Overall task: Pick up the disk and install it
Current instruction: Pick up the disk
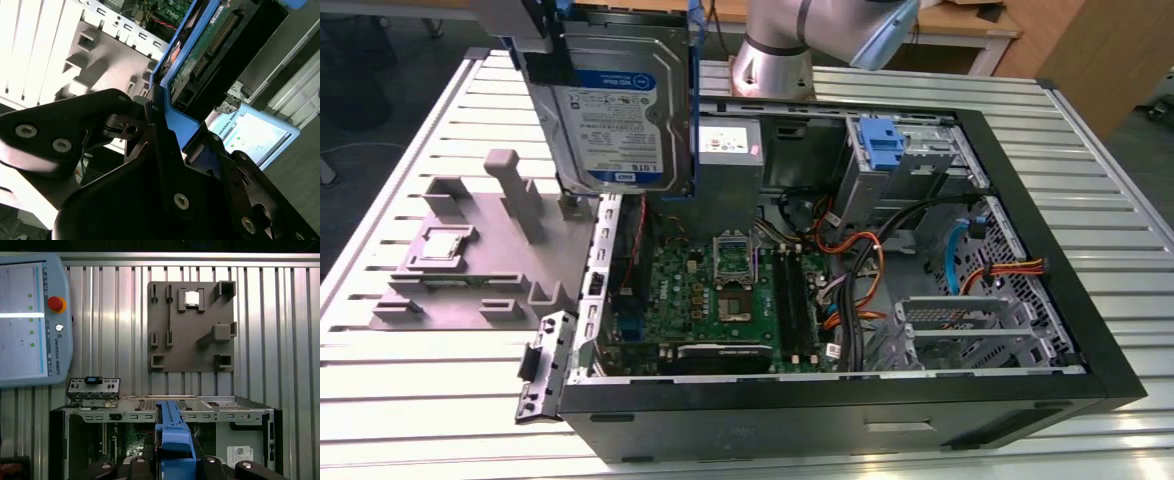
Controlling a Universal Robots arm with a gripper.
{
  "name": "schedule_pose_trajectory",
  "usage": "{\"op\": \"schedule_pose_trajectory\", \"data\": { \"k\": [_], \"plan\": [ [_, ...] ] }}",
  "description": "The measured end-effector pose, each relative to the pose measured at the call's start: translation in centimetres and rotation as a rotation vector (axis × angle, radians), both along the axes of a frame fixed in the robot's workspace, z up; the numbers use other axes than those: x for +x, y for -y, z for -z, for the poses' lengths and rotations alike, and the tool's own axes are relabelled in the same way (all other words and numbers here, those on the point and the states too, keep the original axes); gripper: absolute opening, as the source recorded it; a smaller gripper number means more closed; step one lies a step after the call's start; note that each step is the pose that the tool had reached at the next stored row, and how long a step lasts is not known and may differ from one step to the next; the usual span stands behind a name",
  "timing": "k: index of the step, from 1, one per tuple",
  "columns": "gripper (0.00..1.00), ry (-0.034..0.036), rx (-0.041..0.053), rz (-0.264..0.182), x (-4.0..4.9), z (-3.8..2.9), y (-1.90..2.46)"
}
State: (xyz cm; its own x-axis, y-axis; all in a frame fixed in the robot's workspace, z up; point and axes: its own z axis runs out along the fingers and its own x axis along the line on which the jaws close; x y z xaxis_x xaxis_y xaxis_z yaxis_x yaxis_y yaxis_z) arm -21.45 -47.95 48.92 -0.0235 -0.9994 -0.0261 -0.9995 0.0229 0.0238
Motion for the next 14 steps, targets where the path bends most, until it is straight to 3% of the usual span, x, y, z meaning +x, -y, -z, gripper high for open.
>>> {"op": "schedule_pose_trajectory", "data": {
  "k": [4, 5, 14],
  "plan": [
    [0.37, 0.0003, 0.0003, 0.000, 0.00, 0.04, -1.72],
    [0.37, 0.0001, 0.0001, 0.000, 0.00, 0.03, -1.89],
    [0.37, -0.0001, 0.0001, 0.000, 0.00, 0.02, -1.88]
  ]
}}
